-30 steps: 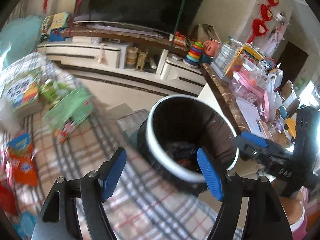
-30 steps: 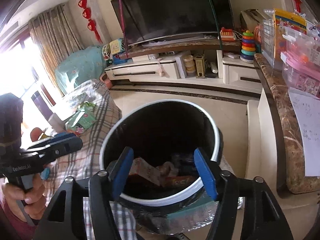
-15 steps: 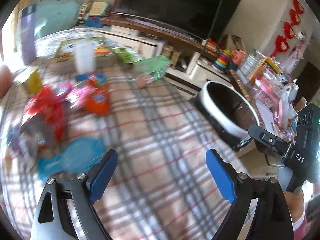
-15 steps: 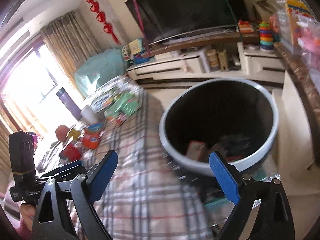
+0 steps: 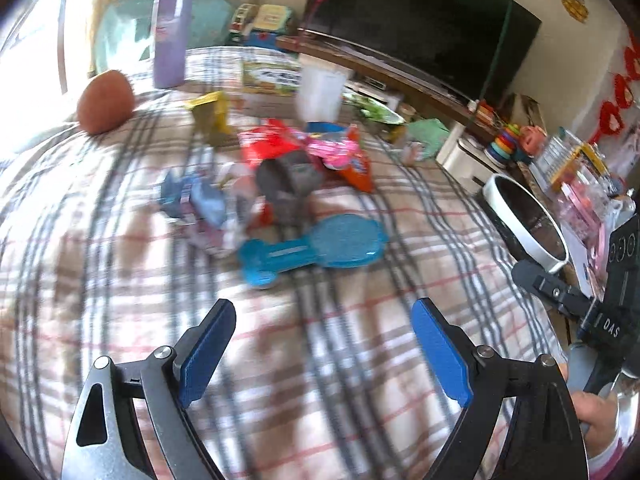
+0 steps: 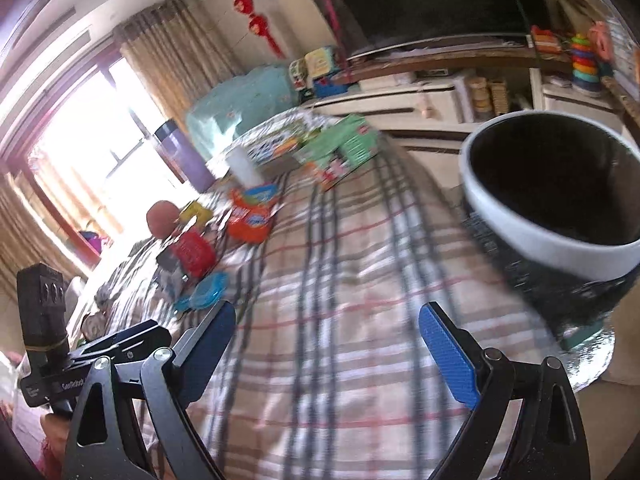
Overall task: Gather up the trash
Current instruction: 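Move both open tools back over the bed, then grasp the crumpled foil wrapper with the left tool while the right tool grasps the blue brush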
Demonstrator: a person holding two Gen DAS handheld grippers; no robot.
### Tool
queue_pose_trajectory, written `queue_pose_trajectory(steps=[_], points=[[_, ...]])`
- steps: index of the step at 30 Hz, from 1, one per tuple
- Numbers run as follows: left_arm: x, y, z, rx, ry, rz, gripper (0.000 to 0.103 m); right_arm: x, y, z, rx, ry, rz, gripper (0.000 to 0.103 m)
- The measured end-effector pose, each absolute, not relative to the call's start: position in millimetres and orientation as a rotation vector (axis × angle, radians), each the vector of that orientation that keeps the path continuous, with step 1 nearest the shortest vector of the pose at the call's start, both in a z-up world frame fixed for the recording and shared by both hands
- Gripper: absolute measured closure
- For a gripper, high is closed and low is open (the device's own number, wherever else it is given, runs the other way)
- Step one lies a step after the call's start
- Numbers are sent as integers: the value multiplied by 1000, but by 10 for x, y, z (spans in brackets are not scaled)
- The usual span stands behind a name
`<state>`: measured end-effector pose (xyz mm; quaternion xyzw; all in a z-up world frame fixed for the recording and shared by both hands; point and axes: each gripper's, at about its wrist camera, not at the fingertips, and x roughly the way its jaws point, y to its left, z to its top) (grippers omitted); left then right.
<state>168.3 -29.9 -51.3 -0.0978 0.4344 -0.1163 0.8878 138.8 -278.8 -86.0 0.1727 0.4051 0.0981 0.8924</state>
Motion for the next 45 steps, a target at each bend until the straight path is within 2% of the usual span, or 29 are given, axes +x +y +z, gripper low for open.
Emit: queue_pose_trajectory(steps=[15,25,27,29,30,33,35,40,45], points=[[1726,266,-452,-242,892,-170,15,1587,-2129,-1023,340,917,297,10],[2222,328,-567,-225,893,-195,16,1827,-1854,-1136,365,952,375,34],[2307,326,-639,-227,904,-202,21,1887,-1813,-1155,362,957,381,36],[2391,324,-712,-236,921,-221,30,1957,-1778,-1175,365,963,391,44],[2422,323,-734,-240,926,-226,32,1989,-1759,-1187,367,968,396,46],[2486,318,-768,-253,924,-249,44,2056,-1706,-1221,365,978,410,59],[2512,299,-770,-248,917,-263,60,2084,-1647,-1244,356,987,430,70],[2489,249,-757,-225,904,-268,82,2055,-1638,-1217,355,966,459,81],[2356,203,-695,-205,889,-263,83,1943,-1703,-1135,361,937,476,84]])
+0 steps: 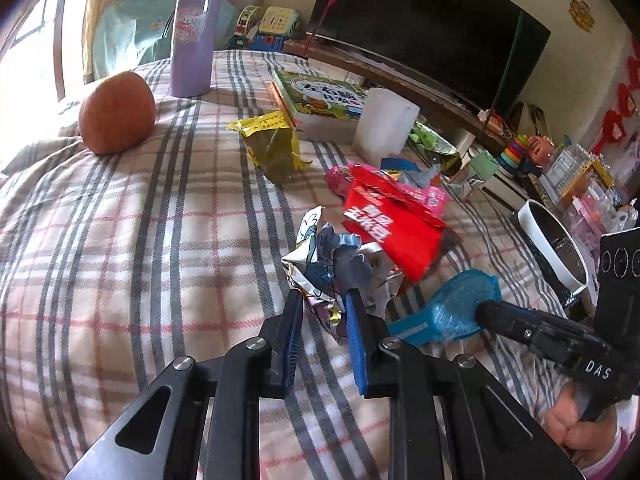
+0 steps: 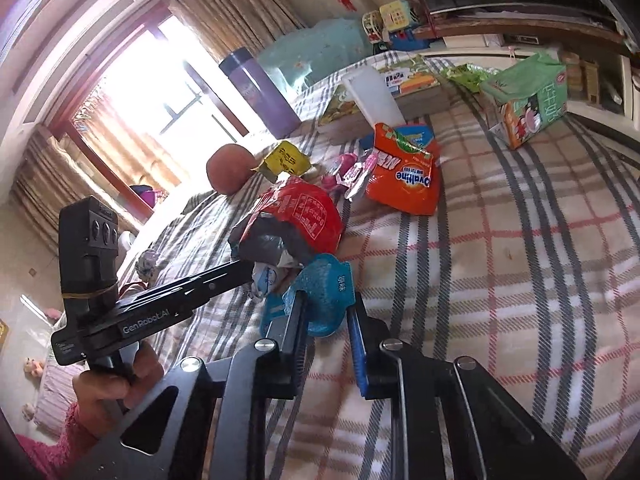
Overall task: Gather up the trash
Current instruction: 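Grasp the crumpled foil wrapper with the left tool while the right tool grasps the blue brush, then carry the foil wrapper and blue brush over the trash bin with both tools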
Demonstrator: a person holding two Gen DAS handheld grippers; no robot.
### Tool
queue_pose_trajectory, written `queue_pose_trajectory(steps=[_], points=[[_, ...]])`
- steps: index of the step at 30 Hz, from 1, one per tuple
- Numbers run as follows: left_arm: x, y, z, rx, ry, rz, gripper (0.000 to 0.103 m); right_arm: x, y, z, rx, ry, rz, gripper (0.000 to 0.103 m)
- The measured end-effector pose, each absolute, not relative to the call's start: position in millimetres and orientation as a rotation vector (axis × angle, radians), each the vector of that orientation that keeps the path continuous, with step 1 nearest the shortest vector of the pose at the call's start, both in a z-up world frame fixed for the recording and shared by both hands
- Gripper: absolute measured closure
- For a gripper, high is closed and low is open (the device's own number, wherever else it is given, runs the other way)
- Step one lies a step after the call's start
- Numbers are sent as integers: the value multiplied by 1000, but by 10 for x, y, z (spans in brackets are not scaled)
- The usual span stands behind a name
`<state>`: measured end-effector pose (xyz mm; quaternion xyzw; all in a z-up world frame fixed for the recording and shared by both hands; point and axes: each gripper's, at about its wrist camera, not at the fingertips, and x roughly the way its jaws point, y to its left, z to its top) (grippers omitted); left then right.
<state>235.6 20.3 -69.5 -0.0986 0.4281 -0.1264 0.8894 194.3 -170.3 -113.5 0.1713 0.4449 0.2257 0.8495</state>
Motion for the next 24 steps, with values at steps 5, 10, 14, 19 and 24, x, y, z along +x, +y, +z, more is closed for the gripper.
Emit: queue_pose_trajectory(steps=[5,10,14,19,24], points=[[2177,135,-581,-211,870,-289,83,1791,-1890,-1042,397,903,465,85],[2052,-22,-480,-206,858,-341,83,1656,-2180,-922,437,846,422,86],[2036,-187,-447,-197,859,-386,83,1542,-2462,-835,460,804,366,86],[2039,-416,-422,-176,864,-429,83,1434,-2756,-765,488,764,305,86],[2057,-571,-422,-167,870,-452,83,1301,-2976,-659,459,723,237,87]])
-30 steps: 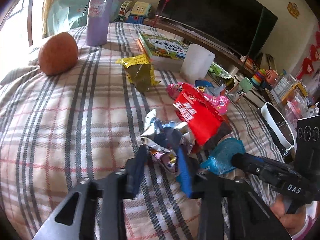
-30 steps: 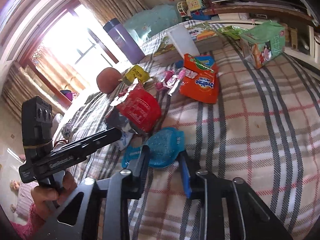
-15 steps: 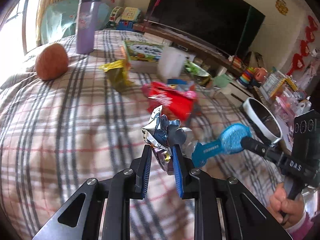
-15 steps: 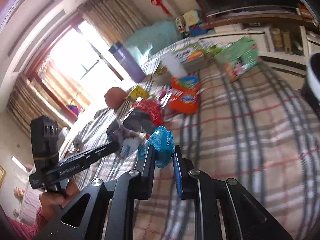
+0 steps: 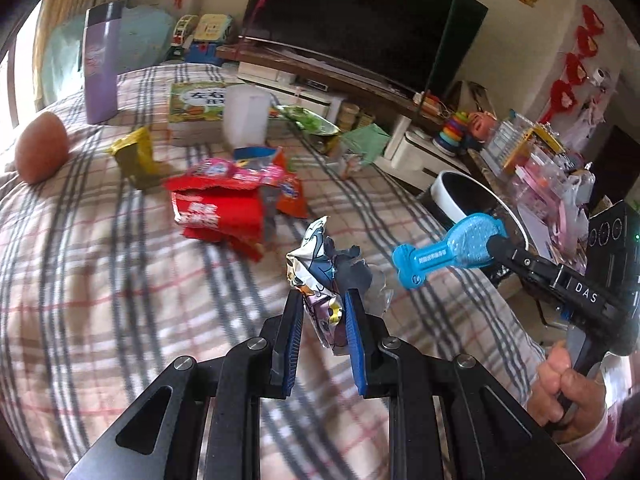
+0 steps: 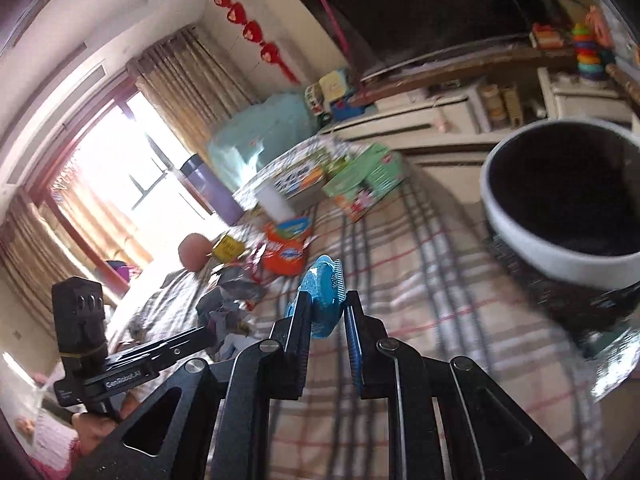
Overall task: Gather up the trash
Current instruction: 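Carry the foil wrapper and blue brush over the trash bin with both tools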
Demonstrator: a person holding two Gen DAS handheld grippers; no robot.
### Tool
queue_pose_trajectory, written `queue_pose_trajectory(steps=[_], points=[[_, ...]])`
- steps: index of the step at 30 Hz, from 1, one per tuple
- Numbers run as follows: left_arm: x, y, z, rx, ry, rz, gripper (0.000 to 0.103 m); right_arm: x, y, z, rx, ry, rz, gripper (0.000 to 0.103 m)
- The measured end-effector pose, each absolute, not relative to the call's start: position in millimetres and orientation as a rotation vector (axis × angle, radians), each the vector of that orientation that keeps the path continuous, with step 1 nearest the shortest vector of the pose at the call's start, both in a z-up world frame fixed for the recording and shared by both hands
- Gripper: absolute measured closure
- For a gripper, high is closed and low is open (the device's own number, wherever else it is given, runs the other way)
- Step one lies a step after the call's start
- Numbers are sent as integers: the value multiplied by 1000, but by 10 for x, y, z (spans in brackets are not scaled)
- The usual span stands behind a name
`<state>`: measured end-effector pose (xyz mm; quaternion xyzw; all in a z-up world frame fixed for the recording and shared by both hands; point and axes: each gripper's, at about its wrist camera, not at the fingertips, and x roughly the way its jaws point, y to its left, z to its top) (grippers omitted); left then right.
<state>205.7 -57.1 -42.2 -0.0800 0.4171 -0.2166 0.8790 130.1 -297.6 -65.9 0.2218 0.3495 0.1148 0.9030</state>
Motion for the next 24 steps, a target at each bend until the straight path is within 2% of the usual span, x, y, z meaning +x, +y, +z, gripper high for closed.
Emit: queue_pose_trajectory(steps=[24], points=[[2257,-1348,-418,-116,878,-553,84,1039,-3419,-571,429,666,117,88]])
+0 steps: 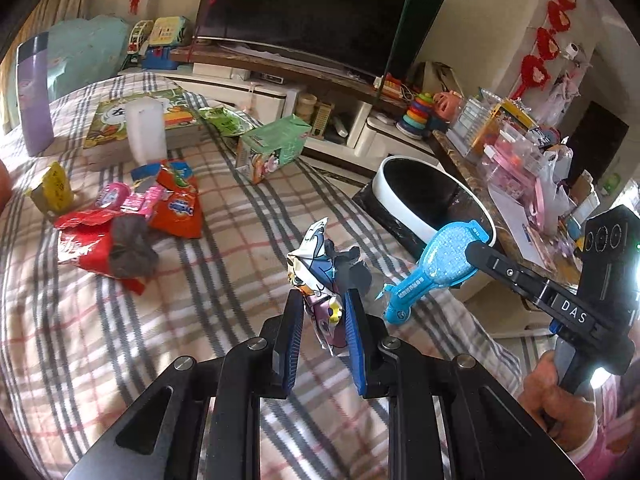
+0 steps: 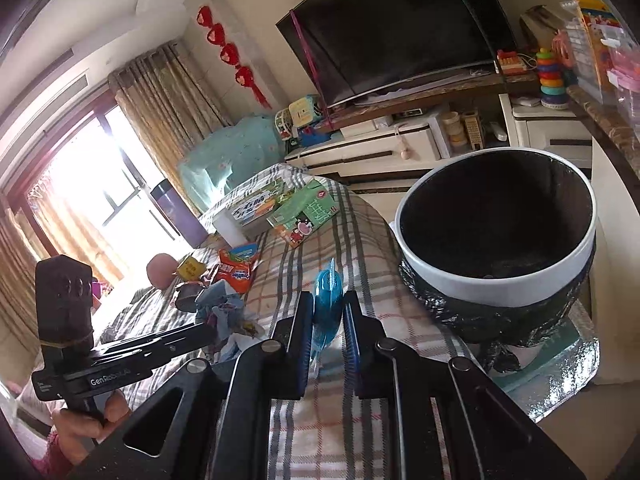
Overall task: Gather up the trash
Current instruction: 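Carry the foil wrapper and blue brush over the trash bin with both tools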
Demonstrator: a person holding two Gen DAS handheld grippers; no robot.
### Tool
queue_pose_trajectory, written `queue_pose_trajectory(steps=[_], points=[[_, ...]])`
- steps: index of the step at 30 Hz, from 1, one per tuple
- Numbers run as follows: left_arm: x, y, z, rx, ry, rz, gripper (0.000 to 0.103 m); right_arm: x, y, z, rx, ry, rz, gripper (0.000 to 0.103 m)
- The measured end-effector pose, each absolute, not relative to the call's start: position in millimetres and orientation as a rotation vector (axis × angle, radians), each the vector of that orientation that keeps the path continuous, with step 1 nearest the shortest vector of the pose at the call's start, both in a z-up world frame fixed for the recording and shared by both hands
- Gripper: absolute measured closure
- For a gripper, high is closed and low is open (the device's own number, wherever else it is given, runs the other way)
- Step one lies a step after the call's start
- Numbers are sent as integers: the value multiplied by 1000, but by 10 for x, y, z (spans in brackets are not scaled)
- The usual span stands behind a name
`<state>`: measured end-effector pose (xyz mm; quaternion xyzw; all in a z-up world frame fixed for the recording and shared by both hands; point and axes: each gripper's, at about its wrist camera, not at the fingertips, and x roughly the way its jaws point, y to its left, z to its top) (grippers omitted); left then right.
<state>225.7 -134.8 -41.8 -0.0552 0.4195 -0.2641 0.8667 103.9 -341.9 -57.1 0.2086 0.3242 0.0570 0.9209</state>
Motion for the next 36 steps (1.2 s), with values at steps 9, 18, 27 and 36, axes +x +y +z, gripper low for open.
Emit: queue_pose_trajectory(steps=[9,18,27,36], points=[[2345,-1544,-388,-107,876,-580,84,1008,-3569,-510,450,641,102,88],[2432,-1848,-348,-70,862,-629,84,952,-3738,-470,473,622,73,88],[2565,-2094,-306,-51,858,-658,84,927,-3977,-462,511,609,47,88],[2722,-2371,-201,-28,838,-688,84,950,-4230,-421,544,588,25,88]])
